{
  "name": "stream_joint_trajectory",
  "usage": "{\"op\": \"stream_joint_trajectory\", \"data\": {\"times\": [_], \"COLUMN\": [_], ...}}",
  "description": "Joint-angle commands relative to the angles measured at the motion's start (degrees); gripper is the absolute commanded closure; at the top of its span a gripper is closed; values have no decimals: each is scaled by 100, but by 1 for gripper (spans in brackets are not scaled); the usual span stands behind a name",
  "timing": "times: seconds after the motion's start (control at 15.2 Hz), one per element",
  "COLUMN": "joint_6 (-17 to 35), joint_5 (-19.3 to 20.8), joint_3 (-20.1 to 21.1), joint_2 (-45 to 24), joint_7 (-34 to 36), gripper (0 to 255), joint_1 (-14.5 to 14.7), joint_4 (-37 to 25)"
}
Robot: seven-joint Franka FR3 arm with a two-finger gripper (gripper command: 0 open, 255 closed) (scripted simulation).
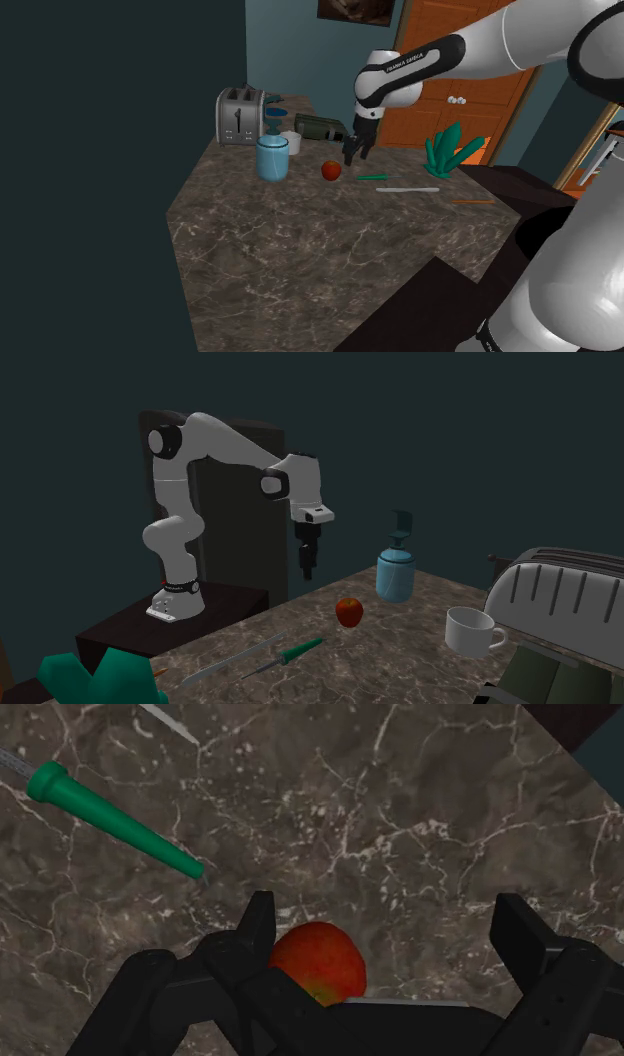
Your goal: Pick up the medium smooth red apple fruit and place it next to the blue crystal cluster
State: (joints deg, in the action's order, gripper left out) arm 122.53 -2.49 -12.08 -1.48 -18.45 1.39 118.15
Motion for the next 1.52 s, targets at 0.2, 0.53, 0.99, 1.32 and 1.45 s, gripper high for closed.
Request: {"op": "stream_joint_trajectory", "data": {"times": [0.2,0.53,0.99,1.32,1.45], "joint_6": [210,326,719,718,717], "joint_5": [-134,-210,-281,-281,-281], "joint_3": [9,67,100,100,100], "joint_2": [-1162,-2051,-2327,-2328,-2327], "joint_7": [-466,-761,-805,-805,-805], "gripper": [0,0,0,0,0], "joint_1": [-73,-174,-202,-202,-202], "joint_4": [-960,-1750,-1630,-1631,-1631]}}
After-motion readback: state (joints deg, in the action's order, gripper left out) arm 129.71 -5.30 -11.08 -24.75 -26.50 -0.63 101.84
